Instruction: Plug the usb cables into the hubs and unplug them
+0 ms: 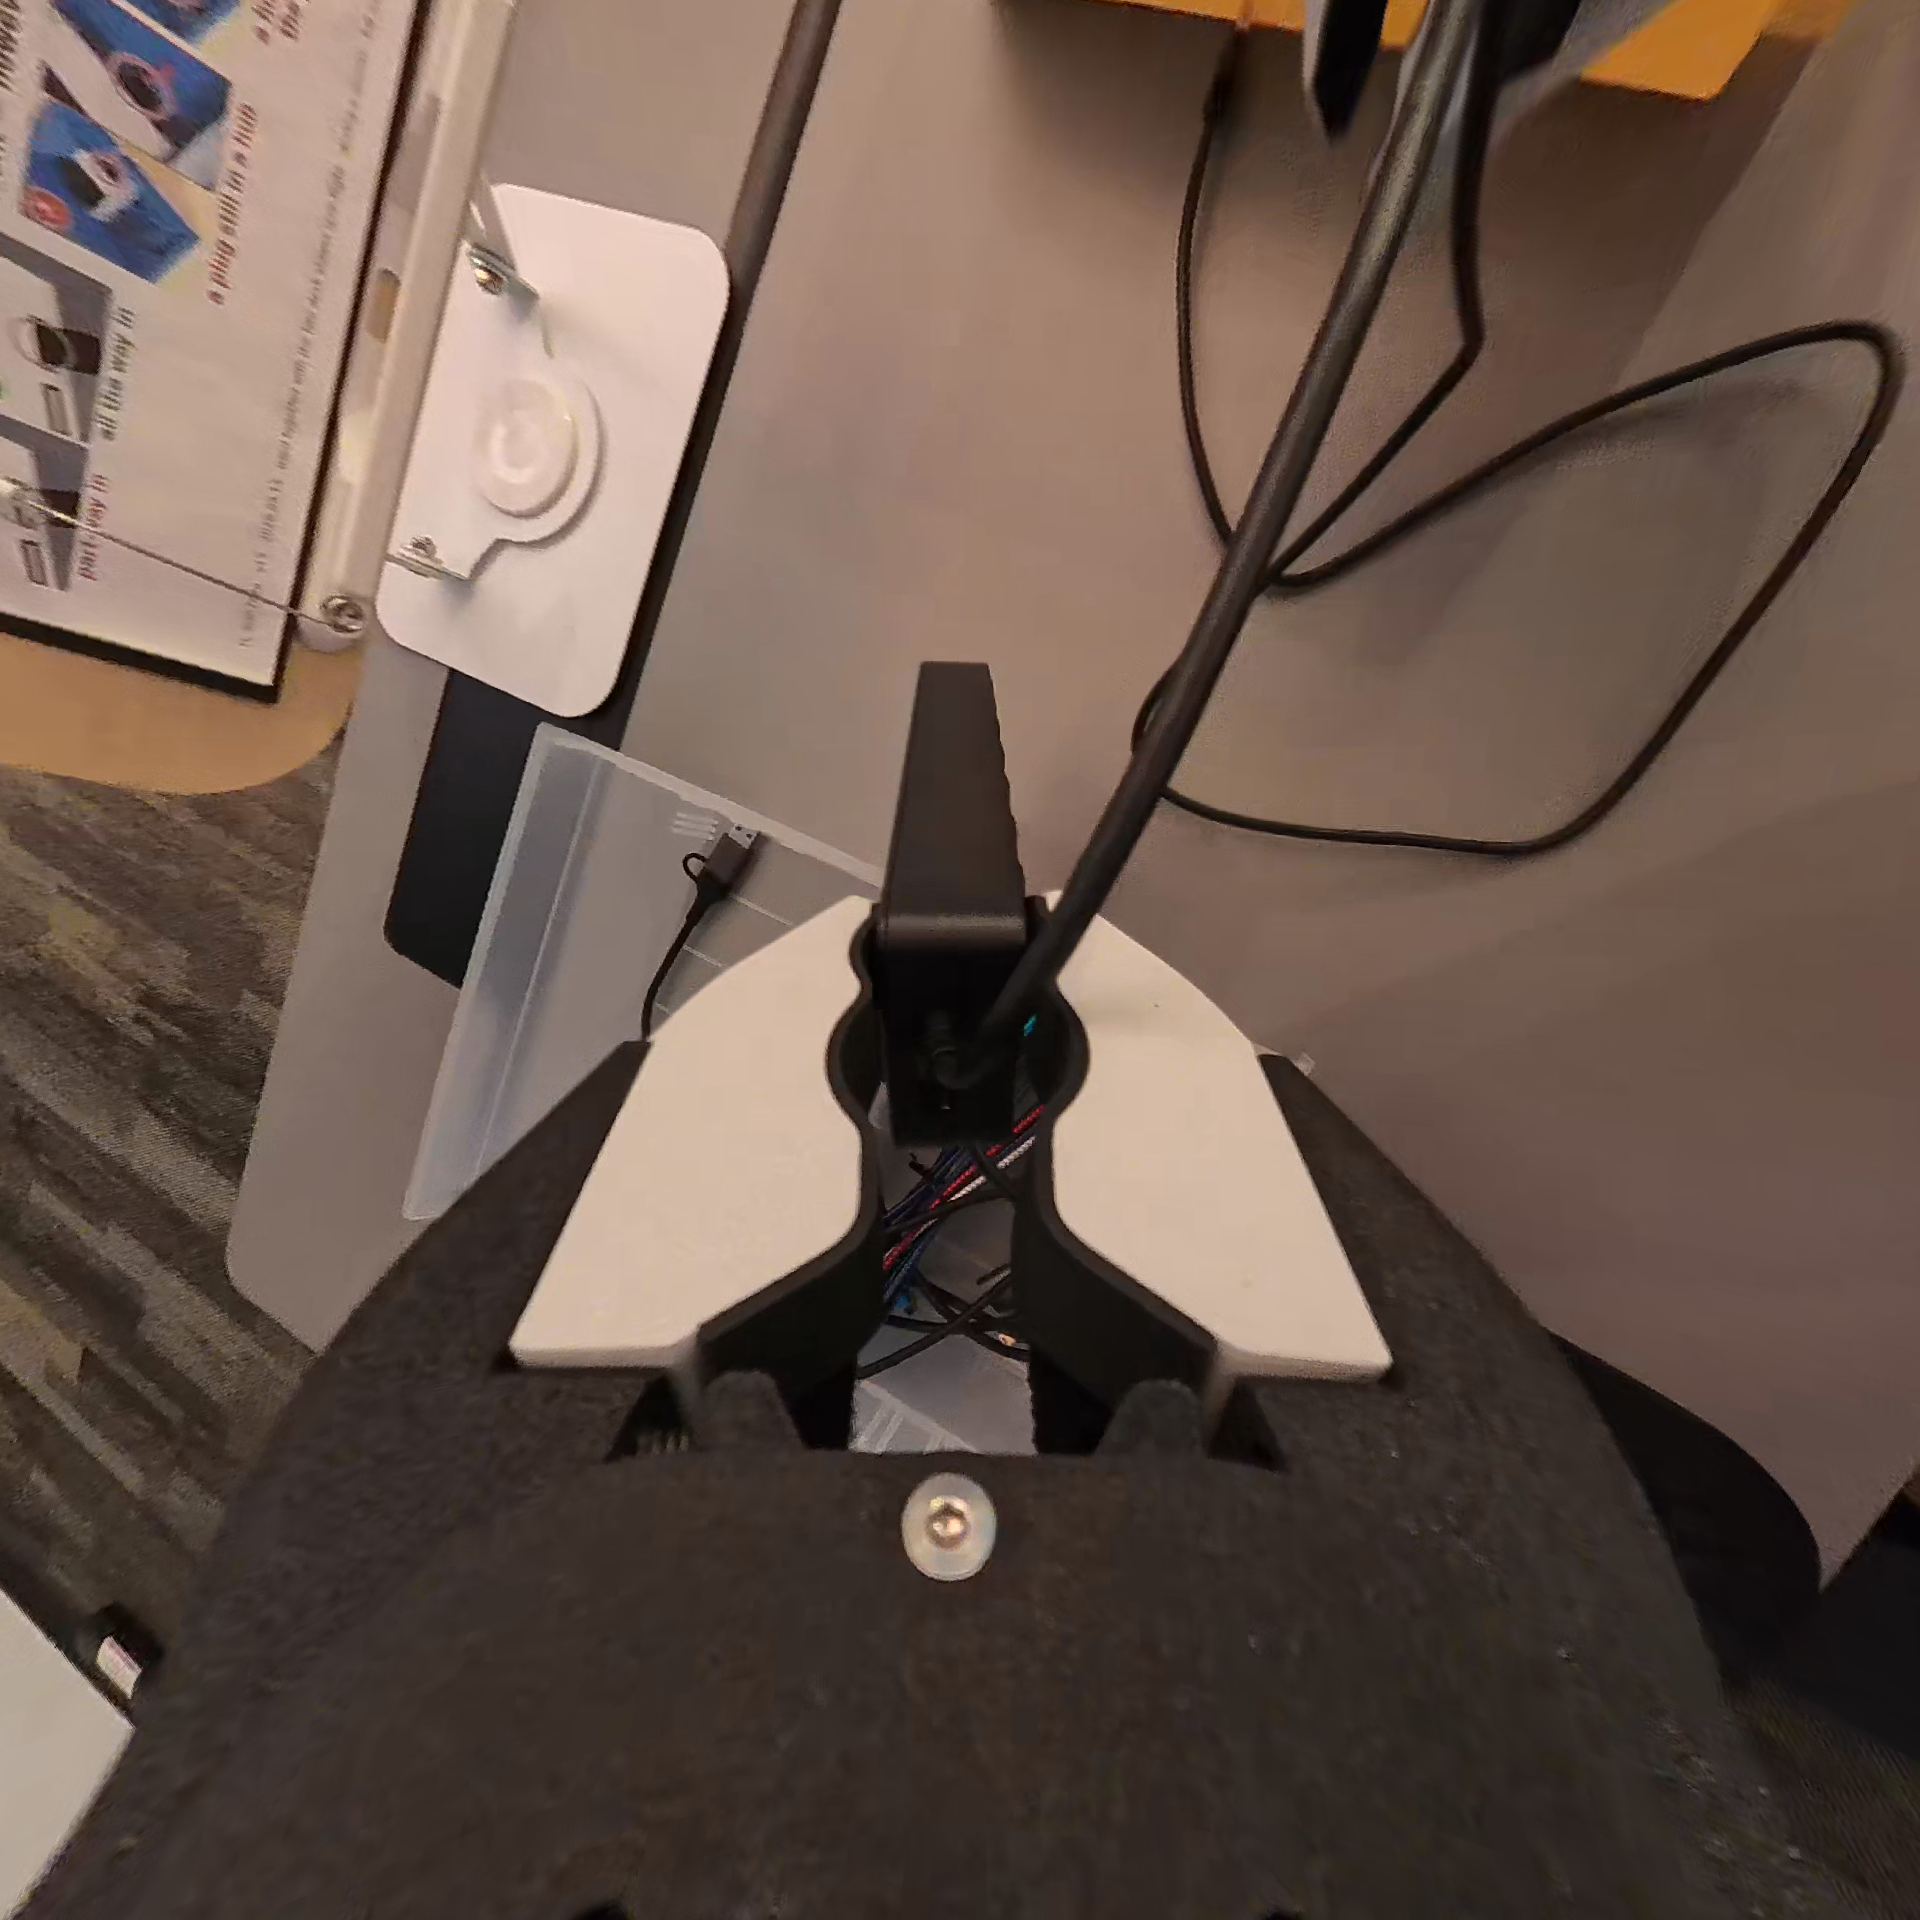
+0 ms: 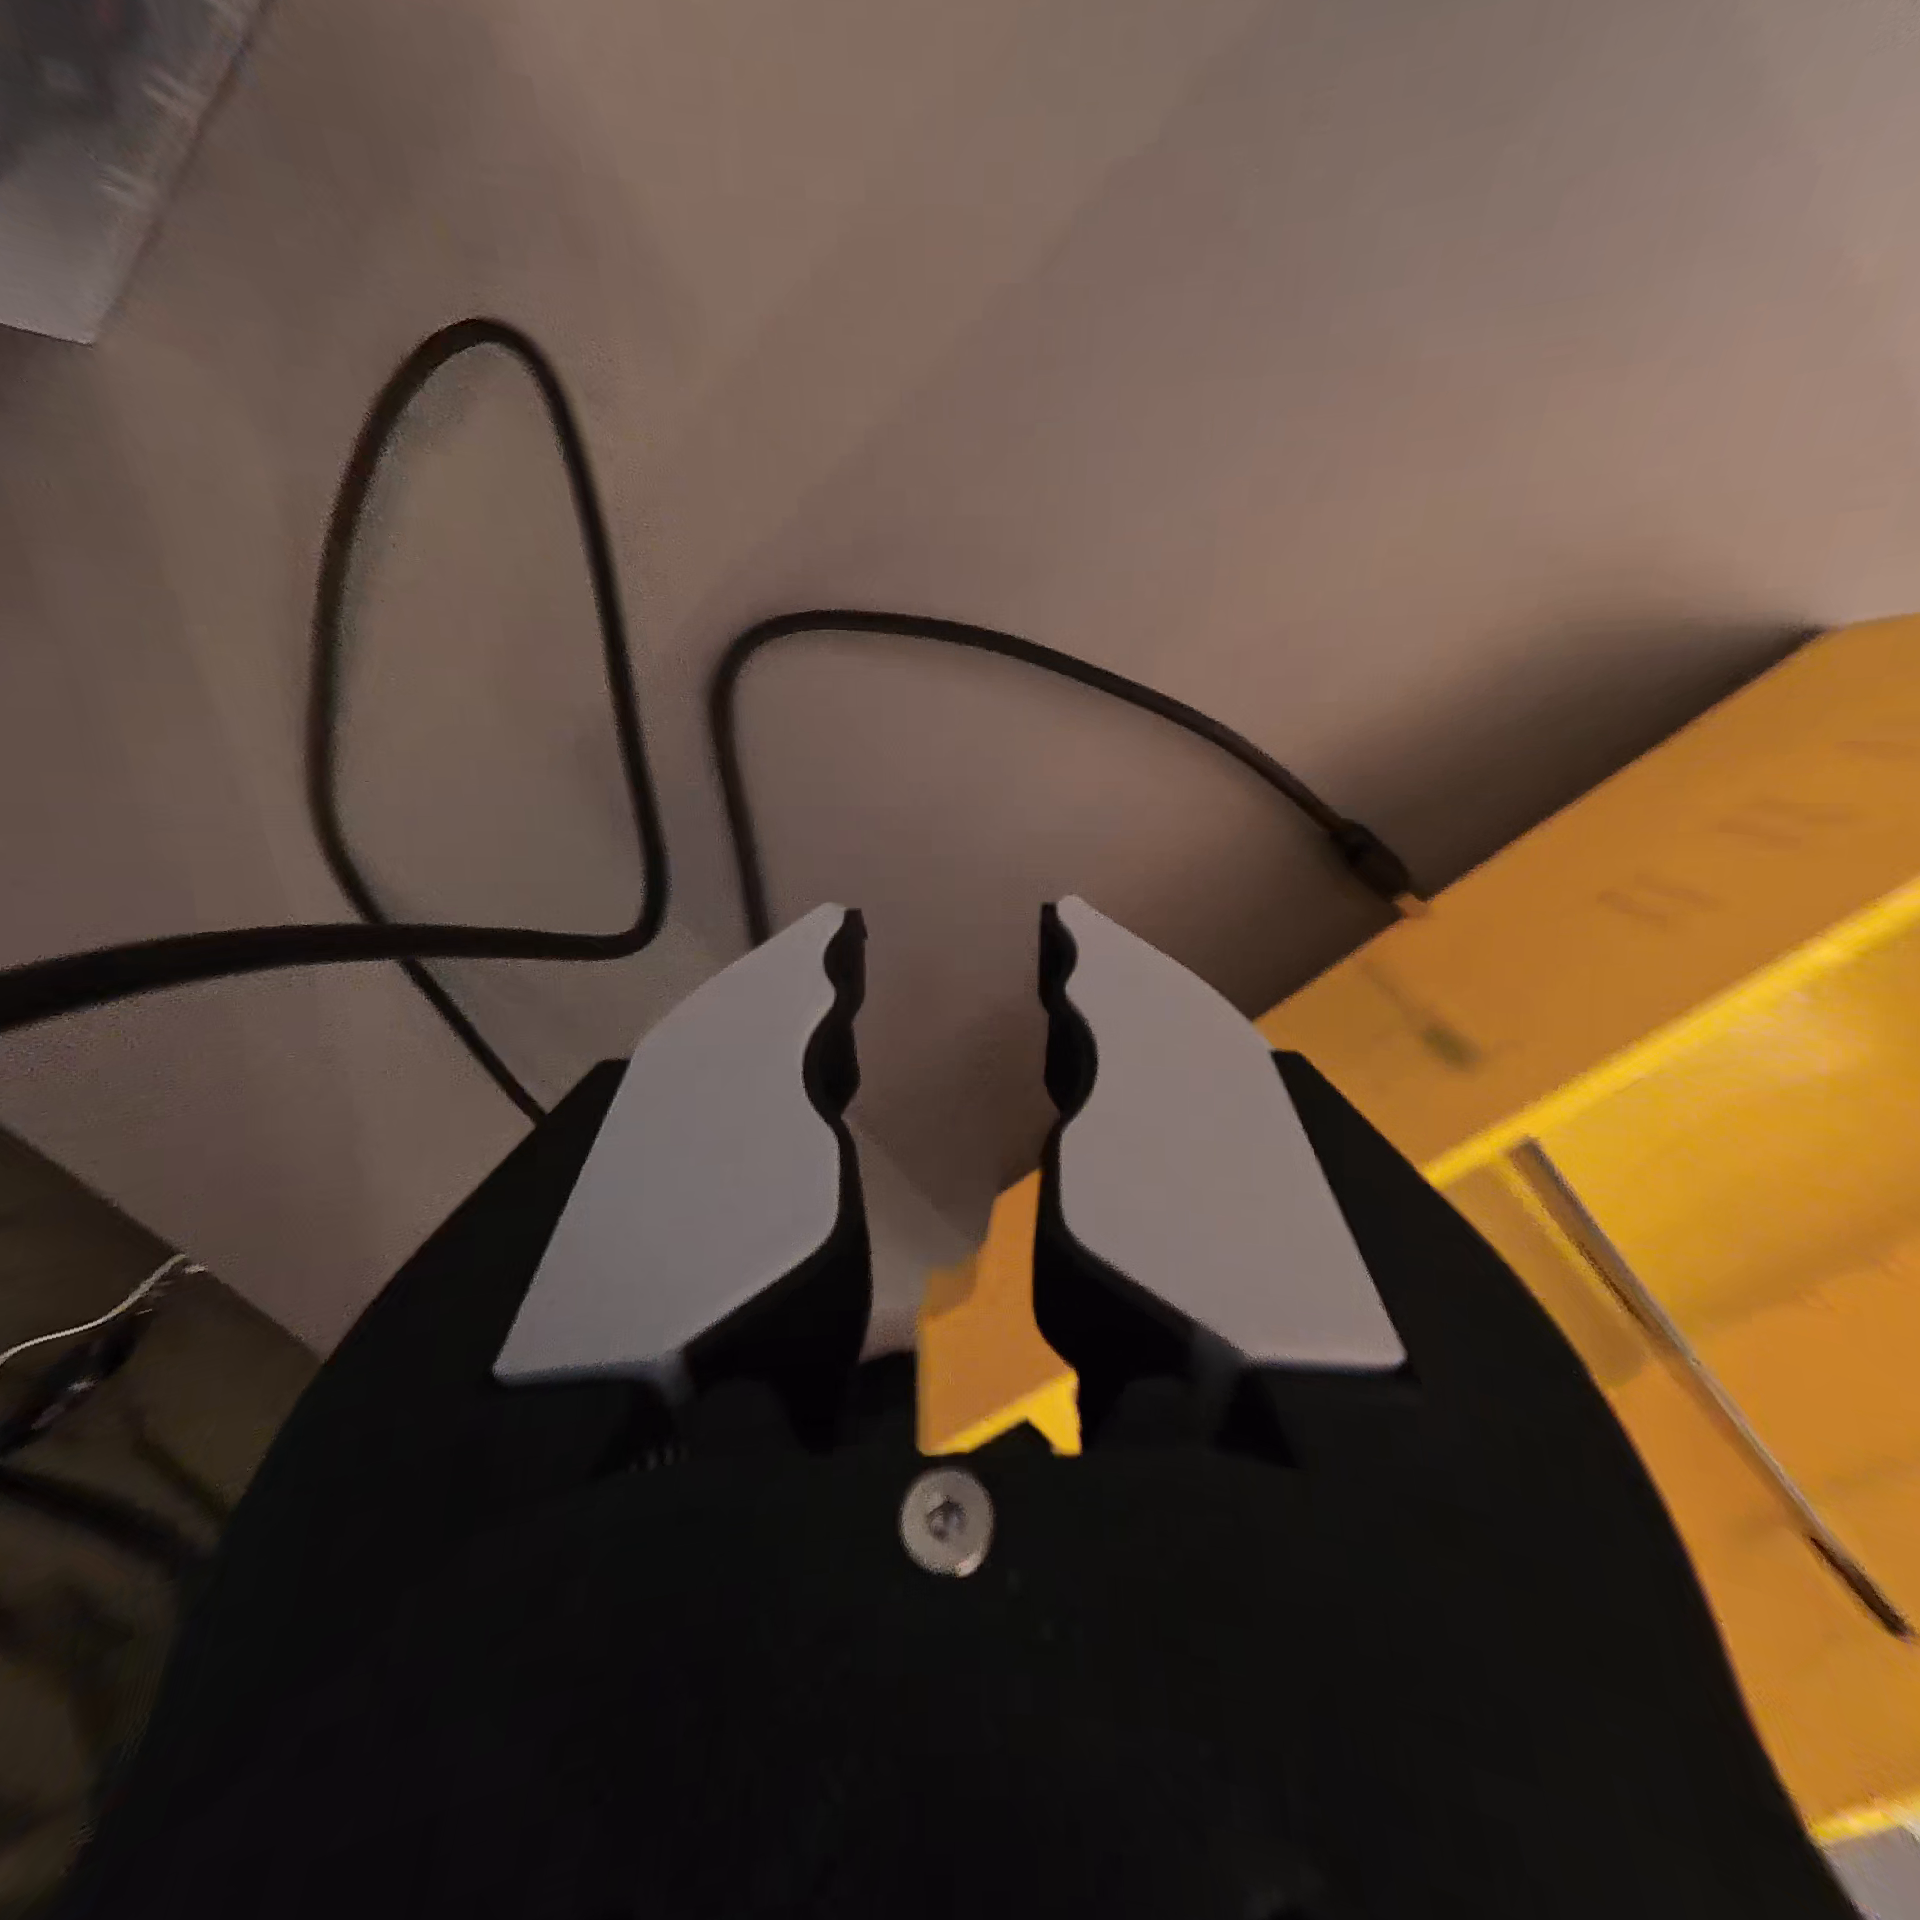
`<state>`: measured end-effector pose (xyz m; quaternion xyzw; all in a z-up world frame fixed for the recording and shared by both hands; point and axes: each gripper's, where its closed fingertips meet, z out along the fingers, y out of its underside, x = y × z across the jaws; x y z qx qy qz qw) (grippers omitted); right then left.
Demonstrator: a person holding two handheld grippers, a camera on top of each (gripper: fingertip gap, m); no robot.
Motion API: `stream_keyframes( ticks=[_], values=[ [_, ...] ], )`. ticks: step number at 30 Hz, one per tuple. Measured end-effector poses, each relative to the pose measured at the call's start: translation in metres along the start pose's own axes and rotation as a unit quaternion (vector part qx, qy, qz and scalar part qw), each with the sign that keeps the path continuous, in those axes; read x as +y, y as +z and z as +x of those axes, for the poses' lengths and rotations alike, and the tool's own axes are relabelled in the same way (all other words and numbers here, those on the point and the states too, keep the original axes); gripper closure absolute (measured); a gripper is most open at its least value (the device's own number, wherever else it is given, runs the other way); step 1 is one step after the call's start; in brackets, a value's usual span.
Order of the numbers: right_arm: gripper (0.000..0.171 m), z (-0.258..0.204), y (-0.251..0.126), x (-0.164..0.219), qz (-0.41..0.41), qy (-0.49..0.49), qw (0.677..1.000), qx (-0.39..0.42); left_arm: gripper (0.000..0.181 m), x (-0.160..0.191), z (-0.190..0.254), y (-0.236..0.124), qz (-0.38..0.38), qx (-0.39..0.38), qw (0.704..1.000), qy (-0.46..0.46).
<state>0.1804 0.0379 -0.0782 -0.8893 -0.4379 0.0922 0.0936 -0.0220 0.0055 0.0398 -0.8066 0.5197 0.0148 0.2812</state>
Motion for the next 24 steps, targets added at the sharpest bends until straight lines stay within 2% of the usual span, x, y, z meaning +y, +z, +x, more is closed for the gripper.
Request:
stream_keyframes(
  ticks=[3, 6, 10, 13, 16, 19, 24],
  values=[
    [0.138, 0.01, -0.022, -0.01, 0.054, -0.02, 0.998, 0.036, 0.156, -0.001, 0.007, 0.007, -0.007, 0.029, 1.0, 0.003],
    [0.138, 0.005, -0.055, -0.03, 0.15, -0.061, 0.985, 0.063, 0.156, -0.005, 0.018, 0.015, -0.026, 0.06, 0.998, 0.012],
    [0.138, 0.004, -0.099, -0.033, 0.205, -0.084, 0.964, 0.146, 0.156, -0.007, 0.025, 0.03, -0.066, 0.078, 0.994, 0.025],
    [0.134, -0.032, -0.119, -0.039, 0.264, -0.146, 0.946, 0.119, 0.156, -0.009, 0.031, 0.04, -0.093, 0.098, 0.99, 0.034],
    [0.127, -0.084, -0.128, -0.051, 0.358, -0.239, 0.901, 0.049, 0.156, -0.014, 0.037, 0.047, -0.109, 0.116, 0.986, 0.044],
    [0.127, -0.099, -0.125, -0.058, 0.429, -0.298, 0.851, 0.053, 0.156, -0.022, 0.04, 0.052, -0.112, 0.127, 0.984, 0.048],
    [0.134, -0.09, -0.1, -0.071, 0.435, -0.303, 0.844, 0.084, 0.156, -0.028, 0.045, 0.059, -0.131, 0.133, 0.98, 0.064]
  ],
)
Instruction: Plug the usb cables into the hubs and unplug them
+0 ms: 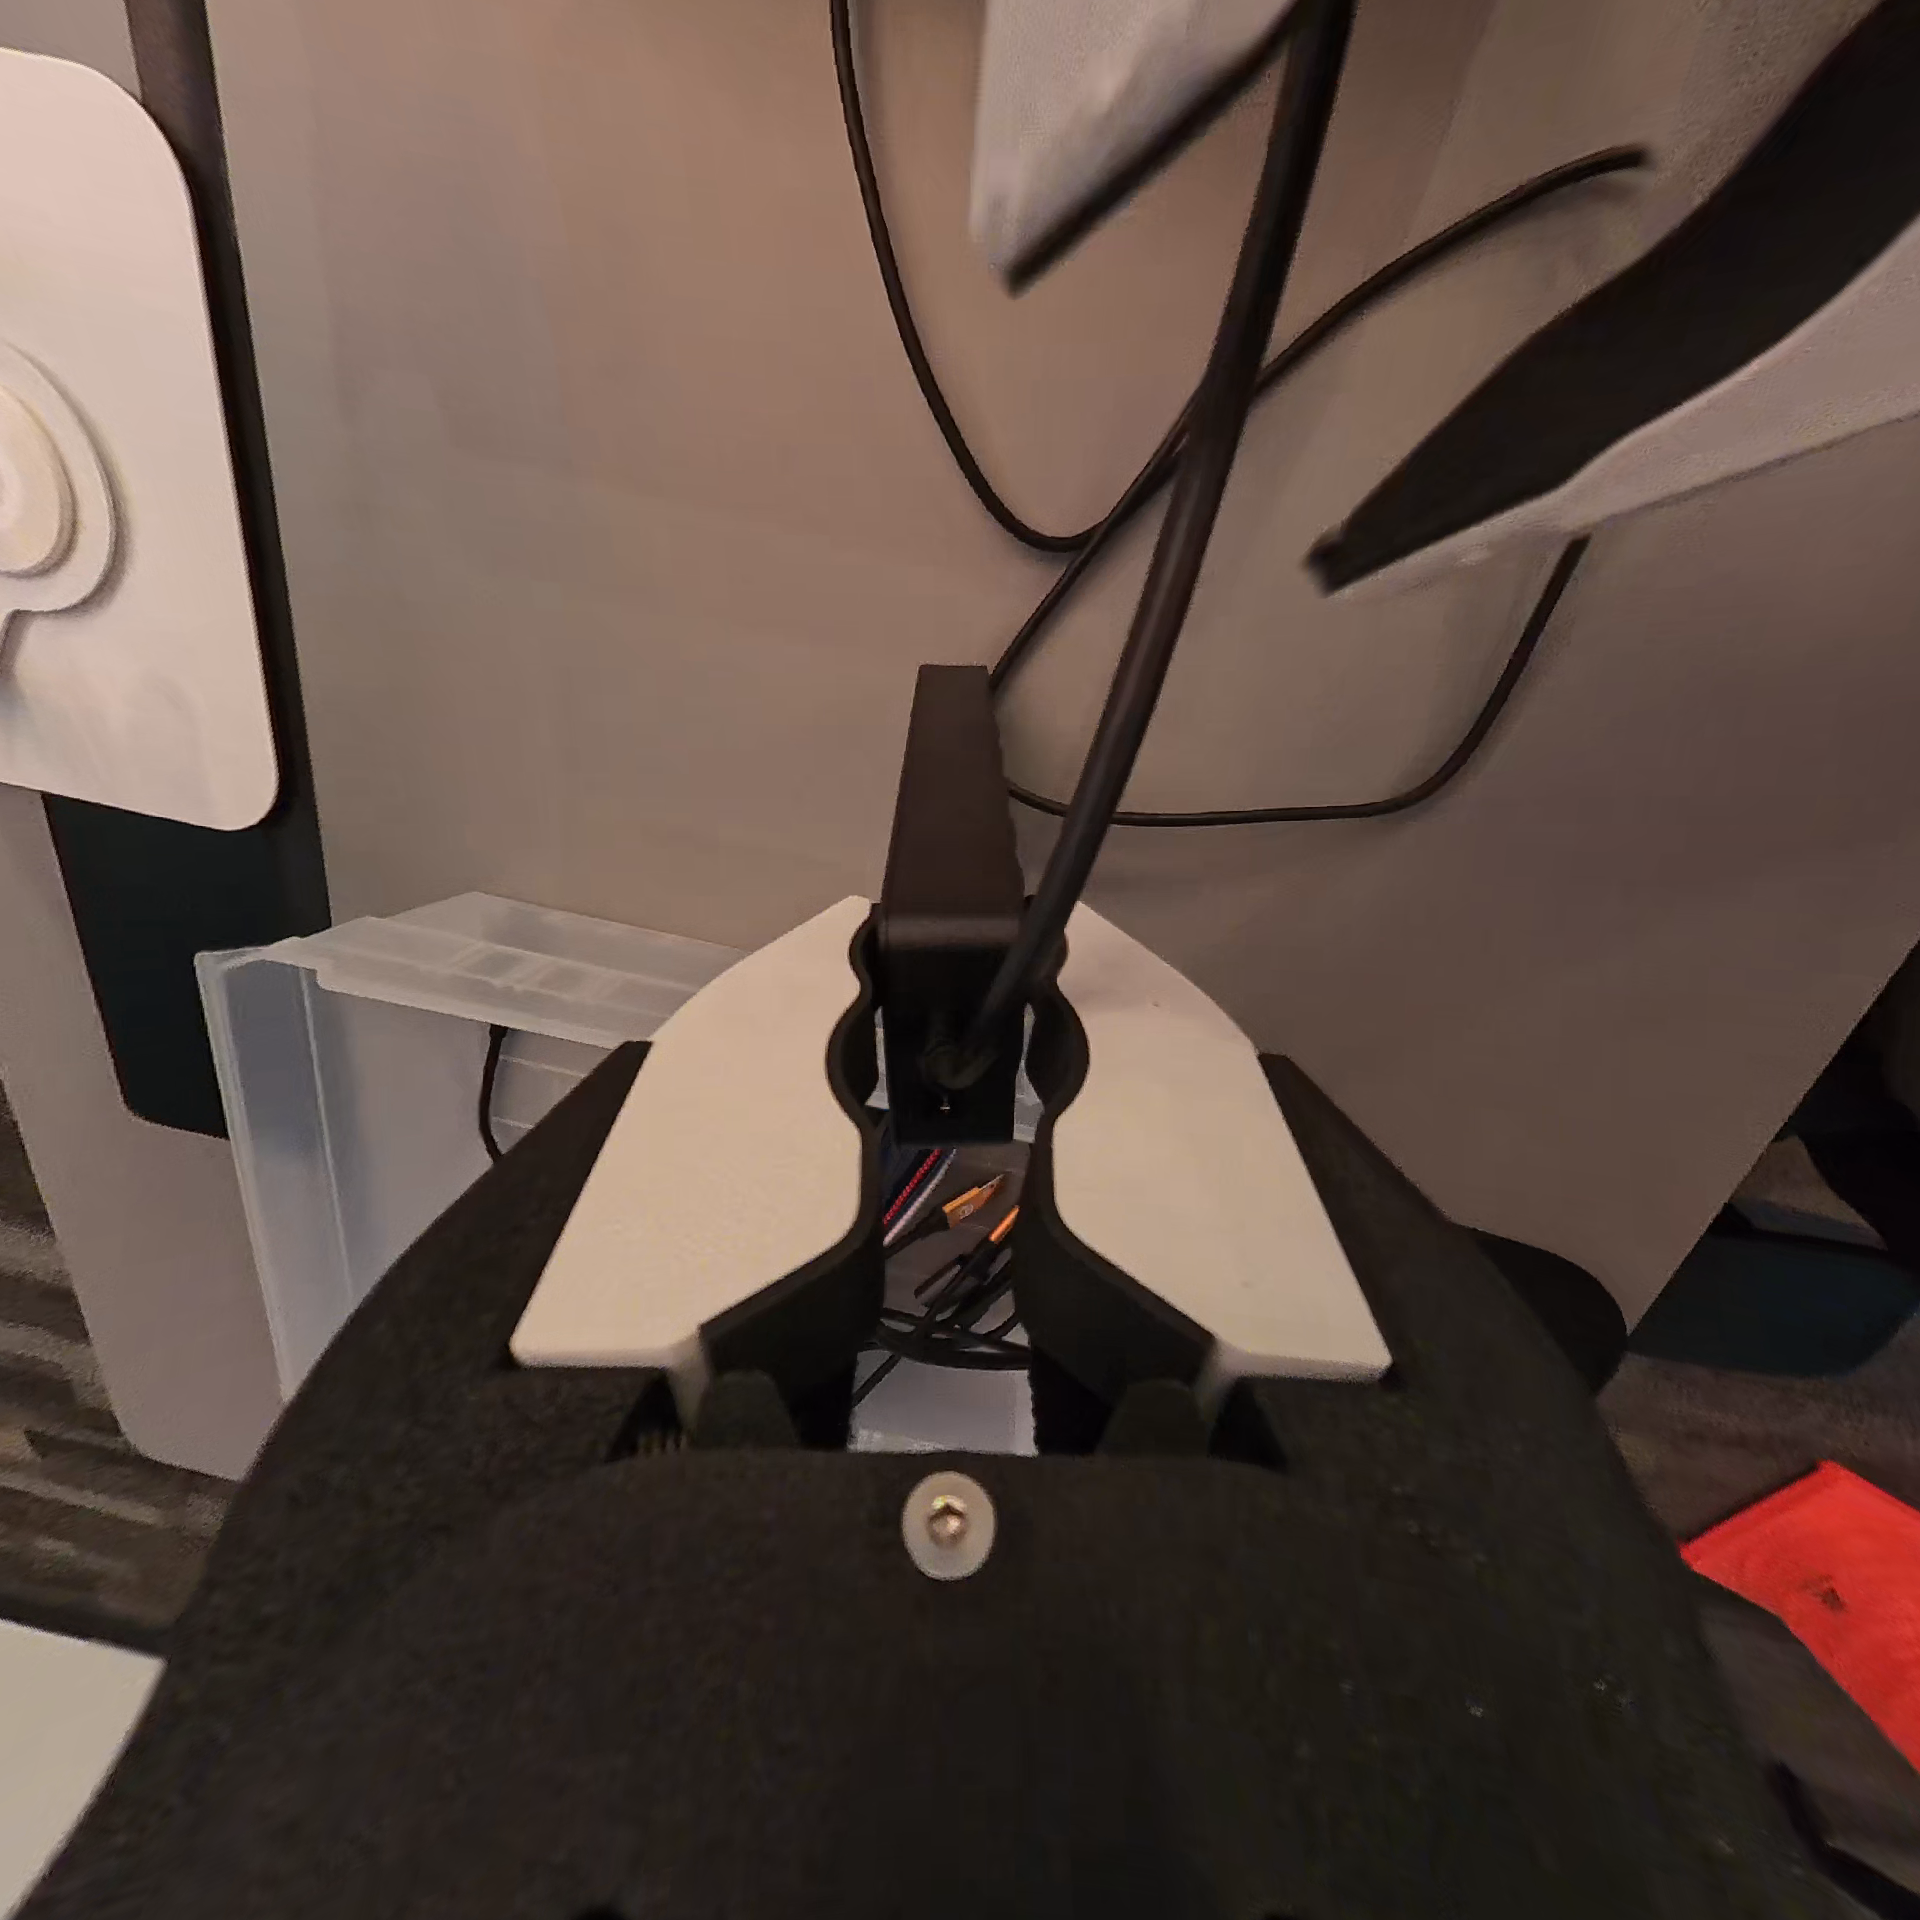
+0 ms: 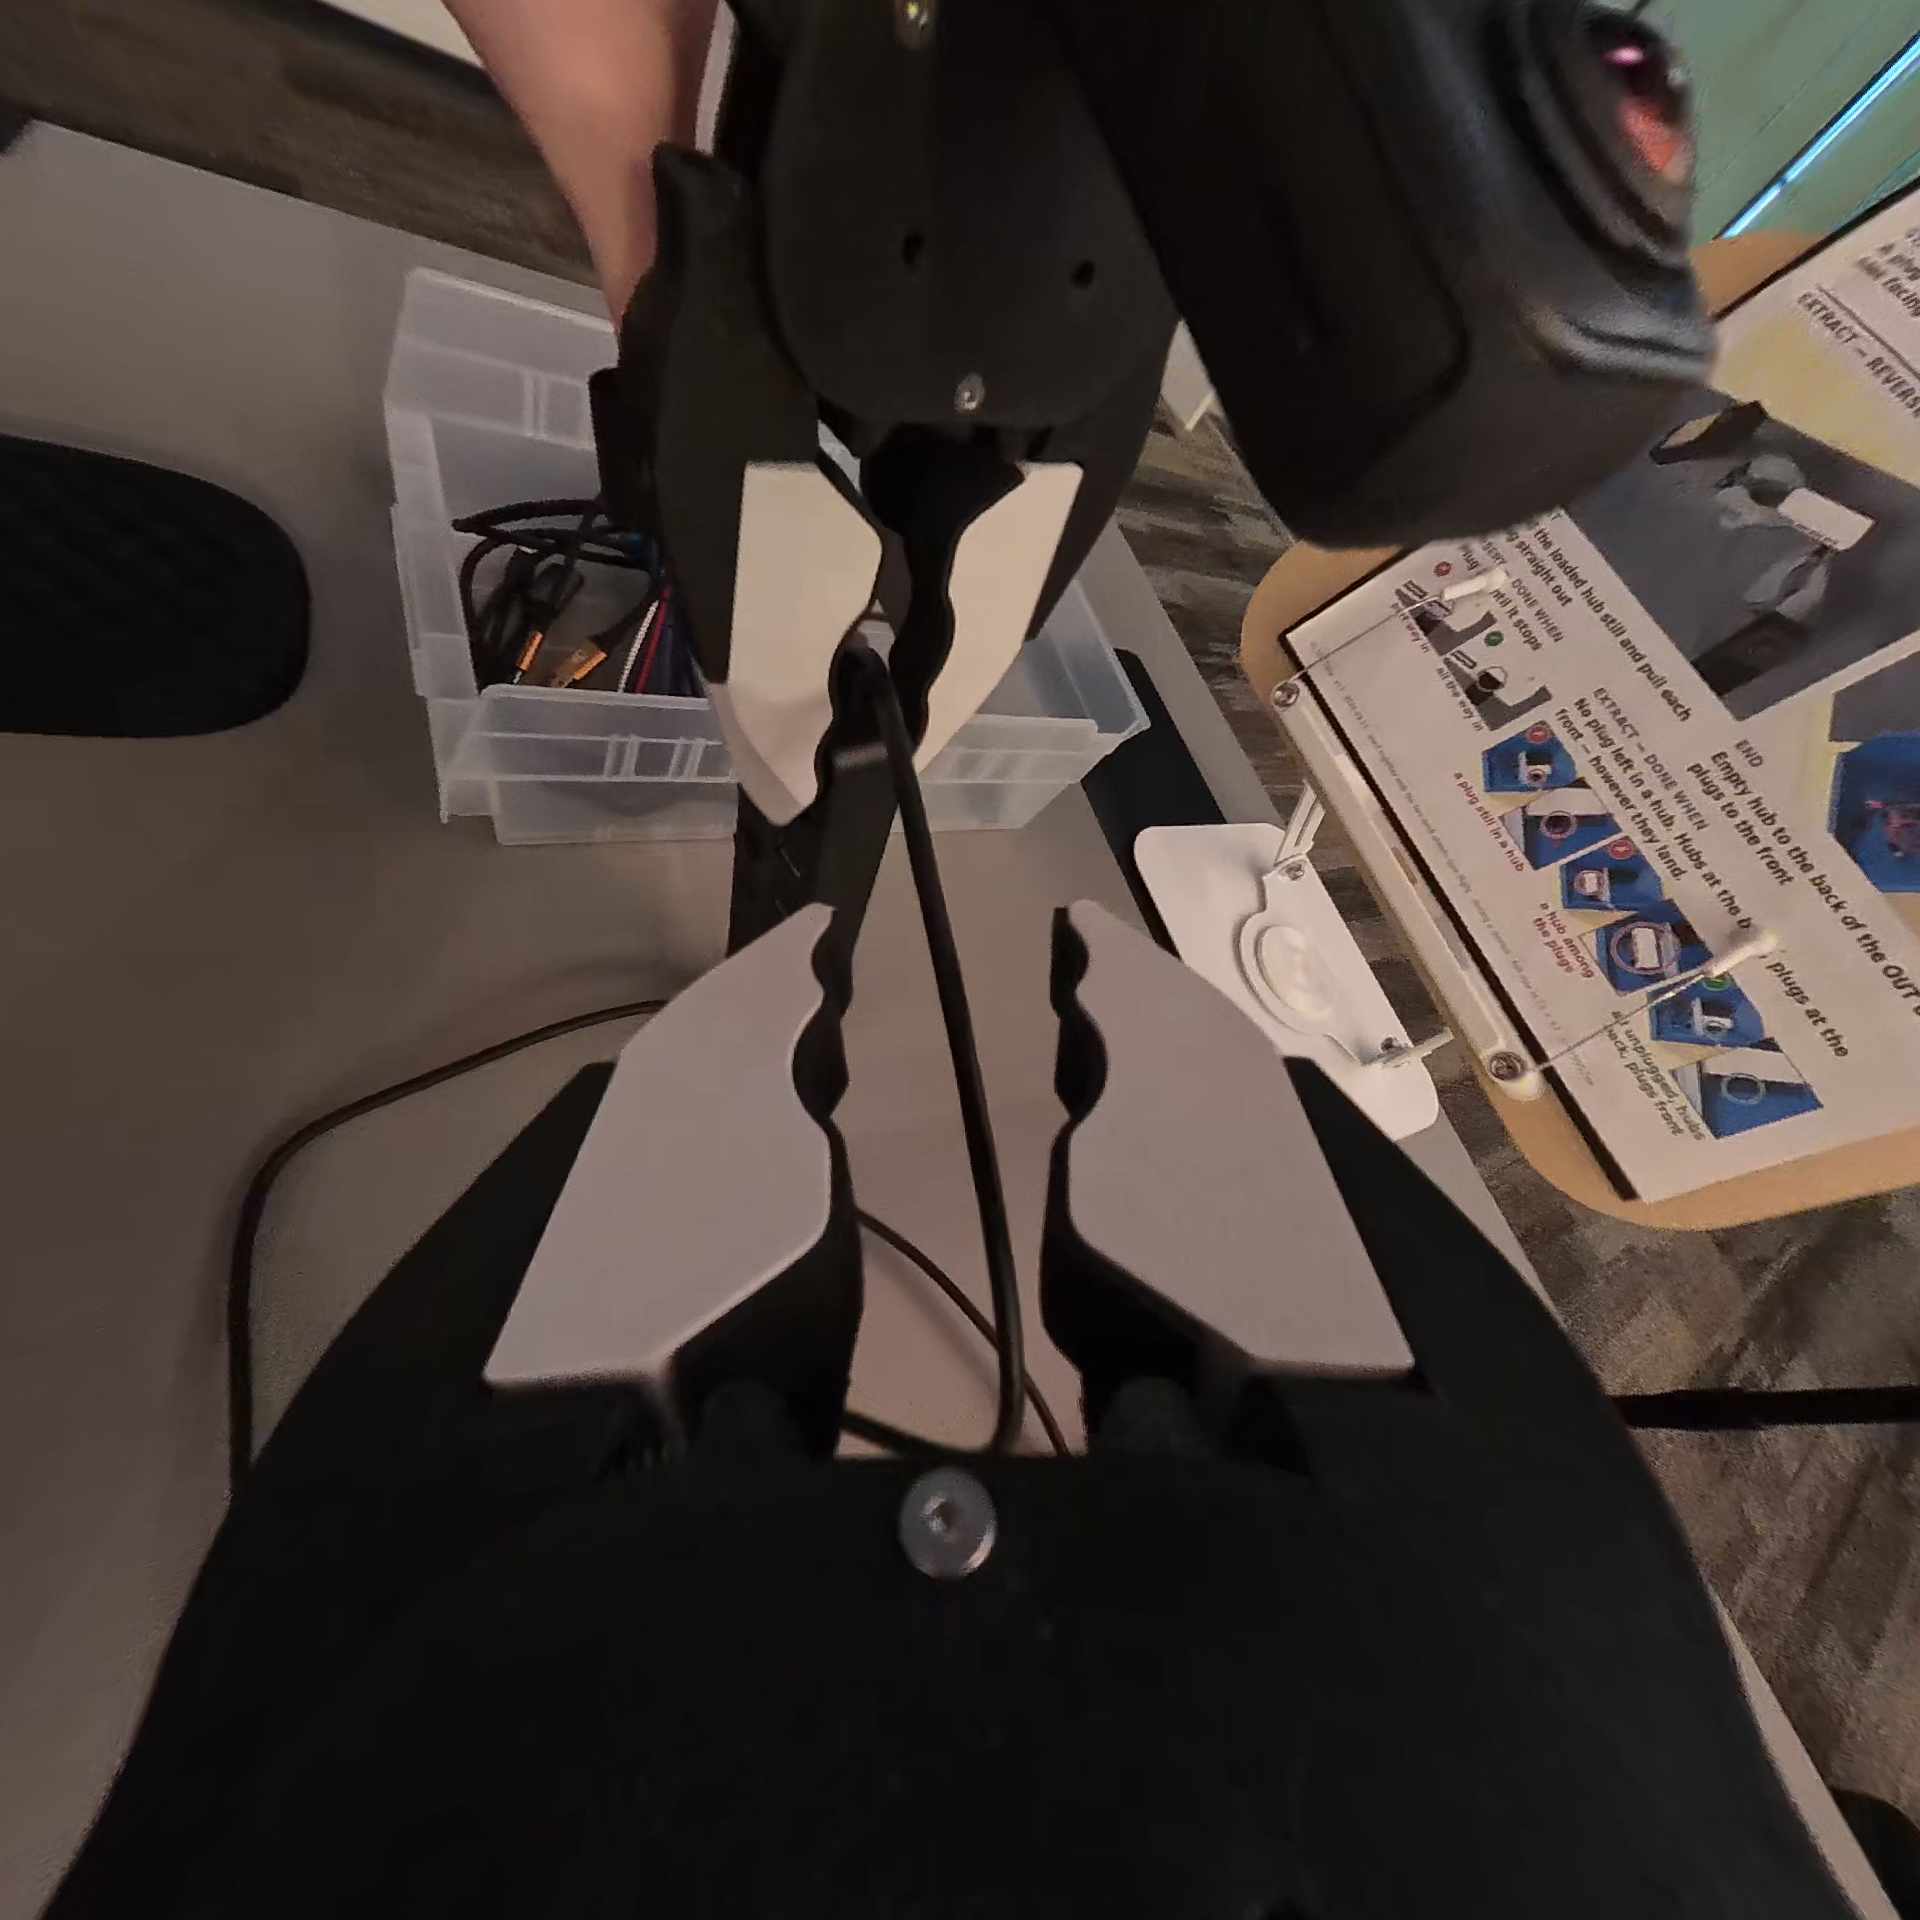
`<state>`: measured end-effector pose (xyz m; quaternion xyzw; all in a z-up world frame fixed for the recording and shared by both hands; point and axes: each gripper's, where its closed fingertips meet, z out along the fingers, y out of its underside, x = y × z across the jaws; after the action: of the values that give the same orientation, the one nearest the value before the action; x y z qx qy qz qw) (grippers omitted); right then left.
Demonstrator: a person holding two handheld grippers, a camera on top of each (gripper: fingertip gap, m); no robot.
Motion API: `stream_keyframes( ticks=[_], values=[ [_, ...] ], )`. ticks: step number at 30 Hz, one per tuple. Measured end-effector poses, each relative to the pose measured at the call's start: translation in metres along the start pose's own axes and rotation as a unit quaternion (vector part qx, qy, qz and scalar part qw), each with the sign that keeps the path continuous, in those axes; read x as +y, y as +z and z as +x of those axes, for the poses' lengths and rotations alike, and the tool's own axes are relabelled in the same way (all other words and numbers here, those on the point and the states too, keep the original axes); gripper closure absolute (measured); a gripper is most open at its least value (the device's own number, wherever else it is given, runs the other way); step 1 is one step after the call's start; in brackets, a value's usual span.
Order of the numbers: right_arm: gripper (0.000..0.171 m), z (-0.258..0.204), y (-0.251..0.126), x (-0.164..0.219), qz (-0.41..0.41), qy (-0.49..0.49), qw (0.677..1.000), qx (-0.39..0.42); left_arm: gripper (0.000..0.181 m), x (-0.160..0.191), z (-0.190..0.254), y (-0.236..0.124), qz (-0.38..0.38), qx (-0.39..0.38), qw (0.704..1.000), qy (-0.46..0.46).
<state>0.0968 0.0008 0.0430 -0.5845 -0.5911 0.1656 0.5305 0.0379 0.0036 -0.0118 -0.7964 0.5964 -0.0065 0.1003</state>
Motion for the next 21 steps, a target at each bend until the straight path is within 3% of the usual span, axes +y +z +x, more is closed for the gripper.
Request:
stream_keyframes(
  ticks=[3, 4, 21],
  values=[
    [0.143, 0.0, 0.012, 0.005, -0.012, 0.018, 1.0, -0.004, 0.156, -0.004, 0.001, 0.004, -0.009, -0.001, 1.0, 0.012],
    [0.162, 0.0, 0.014, 0.006, -0.01, 0.019, 1.0, -0.004, 0.156, -0.006, 0.001, 0.005, -0.01, 0.0, 1.0, 0.013],
    [0.167, 0.009, 0.016, 0.019, -0.023, 0.013, 0.999, 0.02, 0.153, -0.012, -0.014, 0.016, 0.043, -0.026, 0.999, 0.015]
  ],
)
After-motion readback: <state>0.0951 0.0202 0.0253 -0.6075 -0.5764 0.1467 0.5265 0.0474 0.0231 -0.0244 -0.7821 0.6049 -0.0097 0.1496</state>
